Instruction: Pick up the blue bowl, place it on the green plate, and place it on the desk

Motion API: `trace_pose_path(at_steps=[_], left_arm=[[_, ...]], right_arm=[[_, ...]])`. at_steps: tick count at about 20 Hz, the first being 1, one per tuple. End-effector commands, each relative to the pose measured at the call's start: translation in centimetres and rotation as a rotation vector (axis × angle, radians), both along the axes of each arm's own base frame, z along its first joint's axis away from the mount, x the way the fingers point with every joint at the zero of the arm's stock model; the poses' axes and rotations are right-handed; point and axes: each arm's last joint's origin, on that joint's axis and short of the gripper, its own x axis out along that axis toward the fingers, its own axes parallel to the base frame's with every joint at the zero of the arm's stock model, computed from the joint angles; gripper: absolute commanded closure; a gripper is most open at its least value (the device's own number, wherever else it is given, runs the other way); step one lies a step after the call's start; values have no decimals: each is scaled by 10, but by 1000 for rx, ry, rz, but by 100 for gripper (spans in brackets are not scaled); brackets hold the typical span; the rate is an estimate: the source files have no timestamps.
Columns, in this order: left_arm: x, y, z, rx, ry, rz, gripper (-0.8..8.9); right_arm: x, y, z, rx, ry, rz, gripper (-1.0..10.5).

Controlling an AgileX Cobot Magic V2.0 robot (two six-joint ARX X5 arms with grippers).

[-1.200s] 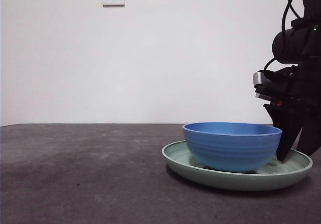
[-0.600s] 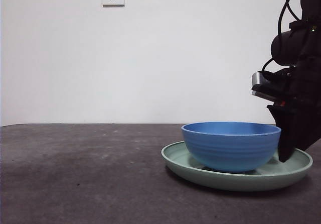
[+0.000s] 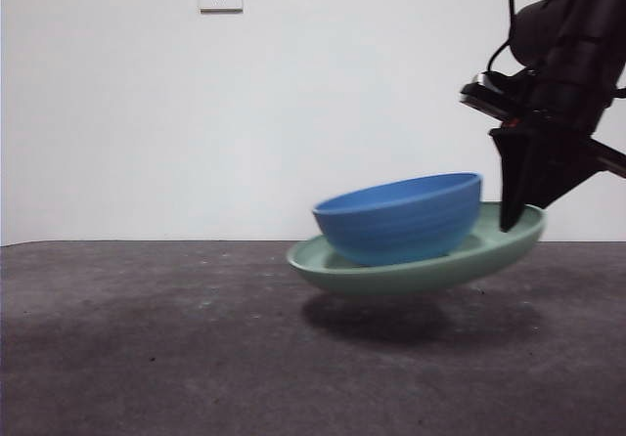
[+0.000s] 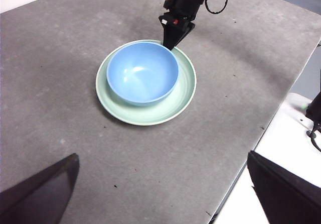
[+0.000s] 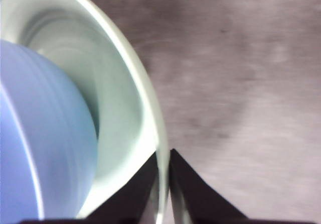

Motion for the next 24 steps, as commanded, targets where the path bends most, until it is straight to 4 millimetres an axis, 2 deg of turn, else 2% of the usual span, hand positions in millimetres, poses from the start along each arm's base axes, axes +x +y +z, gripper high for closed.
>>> trace_pose_path(at_steps=[1,6,10,16,21,24], left_arm=[[0,0,3,-6,-19,-8,251],[0,0,3,-6,-19,-8,251],[0,0,3,-5,-18,-8,251],[0,0,3,-6,-19,-8,251],[0,0,3,-6,-18,-8,251],[0,0,3,-6,-19,-8,251]], right_arm=[[4,22,0,40,-6,8,933],[1,63,-1,118,-52,76,933],[4,80,-25,107,10,117,933],[12,85,-58,78,74,131,933],[14,86,-61,68,68,131,922],[14,86,-61,57,48,159,759]])
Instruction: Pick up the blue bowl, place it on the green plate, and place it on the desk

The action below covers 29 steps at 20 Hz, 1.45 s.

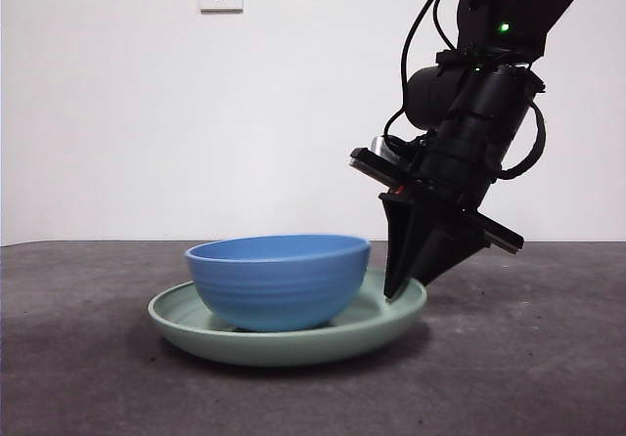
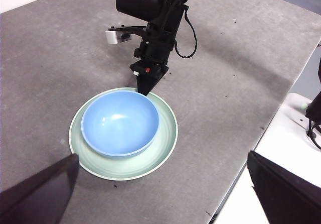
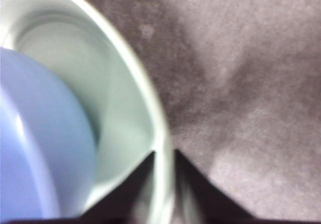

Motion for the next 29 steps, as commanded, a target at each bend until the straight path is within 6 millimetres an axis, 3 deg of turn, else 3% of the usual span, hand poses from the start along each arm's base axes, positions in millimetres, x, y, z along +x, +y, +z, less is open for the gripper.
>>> trace_pose_path(at_steps=[1,5,7,11,14,16,20,25,29], left_arm=[[0,0,3,-6,-19,-8,251],[0,0,3,-5,-18,-8,251],[0,0,3,-5,-18,-8,251],[0,0,3,-5,-18,-8,251],[0,0,3,-6,-19,-8,251],[0,0,3,-6,-19,-8,251],[0,0,3,-6,-19,-8,251],[0,-1,4,-10,-23,-8,251],[2,-2,10,-59,-73,-7,252]], right_arm=[[4,3,-1,-10,-28,32,712],[5,-5,9,-26,-59,18,586],[4,-14,23,-43,-100,4,531],[-12,-37,70,-31,-188,-17,438],[-43,-50,117,-38,-289,-17,432],[-68,-59,147,-74,-375,-32,360],[-126,-80,195,-65,-523,-29,331],[-191,-99,220,-46,-581,1,331],[-218,-108,227,-43,-608,19,331]])
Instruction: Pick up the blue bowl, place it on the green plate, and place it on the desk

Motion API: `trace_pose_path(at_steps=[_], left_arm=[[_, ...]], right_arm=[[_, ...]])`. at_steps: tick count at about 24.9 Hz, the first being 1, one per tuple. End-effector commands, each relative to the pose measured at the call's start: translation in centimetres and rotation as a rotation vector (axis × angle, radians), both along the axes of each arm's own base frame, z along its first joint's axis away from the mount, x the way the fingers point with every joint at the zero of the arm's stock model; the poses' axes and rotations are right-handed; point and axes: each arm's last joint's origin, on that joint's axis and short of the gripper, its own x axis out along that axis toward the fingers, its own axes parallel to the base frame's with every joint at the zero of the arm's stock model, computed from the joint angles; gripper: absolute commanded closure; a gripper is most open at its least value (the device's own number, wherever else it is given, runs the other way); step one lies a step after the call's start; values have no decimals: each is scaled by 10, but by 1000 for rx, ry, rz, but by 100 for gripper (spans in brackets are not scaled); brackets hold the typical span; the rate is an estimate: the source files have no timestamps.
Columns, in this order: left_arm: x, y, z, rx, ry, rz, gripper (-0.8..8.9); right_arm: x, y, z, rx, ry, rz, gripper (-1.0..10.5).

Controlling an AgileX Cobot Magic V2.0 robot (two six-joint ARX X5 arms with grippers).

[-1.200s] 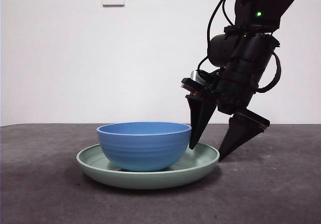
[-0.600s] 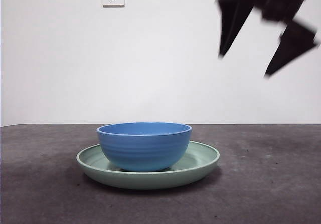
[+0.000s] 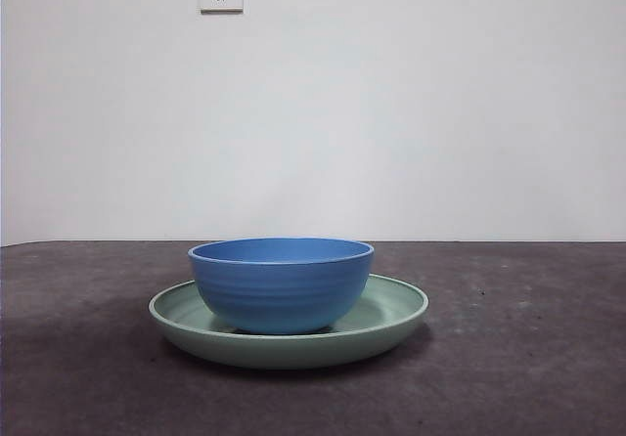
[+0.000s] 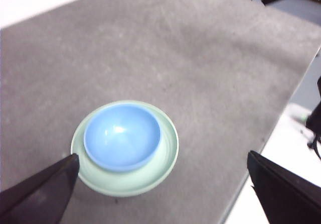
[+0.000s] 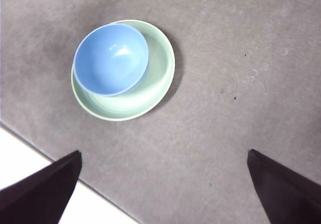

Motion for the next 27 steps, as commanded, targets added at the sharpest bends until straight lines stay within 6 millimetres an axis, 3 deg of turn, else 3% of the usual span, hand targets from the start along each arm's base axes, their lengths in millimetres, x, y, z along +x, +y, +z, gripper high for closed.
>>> trace_pose_path(at_steps=[1,6,7,8,9,10,27], left_arm=[[1,-1,6,-30,-41,-6,252],[1,-1,7,-39,-48,-6,260],[1,-1,7,-39,-48,-5,324],[1,-1,7,-38,-45,-6,530],[1,-1,7,-39,-42,-14,811],[1,-2,7,-44,-42,-15,780],[0,3,8,-71,-38,32,794]], right_arm=[[-8,-2,6,-3,-27,22,331],[-14,-4,7,-2,-32,24,332],[-14,-4,7,0,-29,21,366],[-13,-4,7,0,-28,21,570],[-13,-4,7,-1,-29,20,830],[-13,-4,7,1,-36,20,928],[-11,-3,9,11,-66,20,919]])
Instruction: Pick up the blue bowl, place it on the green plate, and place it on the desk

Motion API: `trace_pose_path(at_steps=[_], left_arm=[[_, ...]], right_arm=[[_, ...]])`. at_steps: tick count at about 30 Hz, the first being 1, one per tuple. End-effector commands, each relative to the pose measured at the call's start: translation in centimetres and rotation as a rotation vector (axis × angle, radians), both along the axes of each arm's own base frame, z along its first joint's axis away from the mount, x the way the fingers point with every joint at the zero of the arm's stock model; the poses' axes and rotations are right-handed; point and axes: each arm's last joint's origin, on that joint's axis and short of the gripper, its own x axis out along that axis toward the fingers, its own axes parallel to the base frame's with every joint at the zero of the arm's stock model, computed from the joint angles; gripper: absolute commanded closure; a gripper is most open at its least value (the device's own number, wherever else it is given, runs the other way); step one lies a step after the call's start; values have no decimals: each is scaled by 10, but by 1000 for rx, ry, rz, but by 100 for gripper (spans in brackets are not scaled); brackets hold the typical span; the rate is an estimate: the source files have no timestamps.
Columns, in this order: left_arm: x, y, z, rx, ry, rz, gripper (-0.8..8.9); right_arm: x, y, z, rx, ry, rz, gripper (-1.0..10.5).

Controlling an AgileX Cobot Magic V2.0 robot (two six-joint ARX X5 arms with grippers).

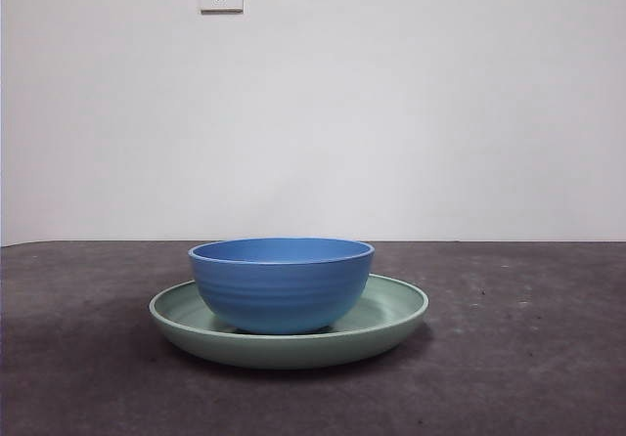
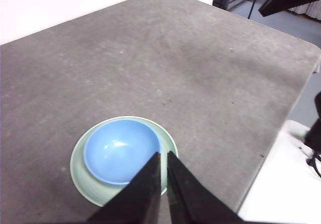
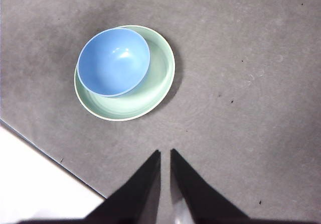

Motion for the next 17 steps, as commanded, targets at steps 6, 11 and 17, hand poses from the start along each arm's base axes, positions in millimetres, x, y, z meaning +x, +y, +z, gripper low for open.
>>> trace_pose_path(at_steps=[6,11,17], left_arm=[[19,10,-11,-76,-88,207,794],[34,25,-55,-170,-223,413,794],[39,46,-120,-184,-270,636,794]], right_arm=[[1,1,5,6,-23,9,919],[1,1,5,5,-23,9,919],[1,1,5,6,-23,9,919]])
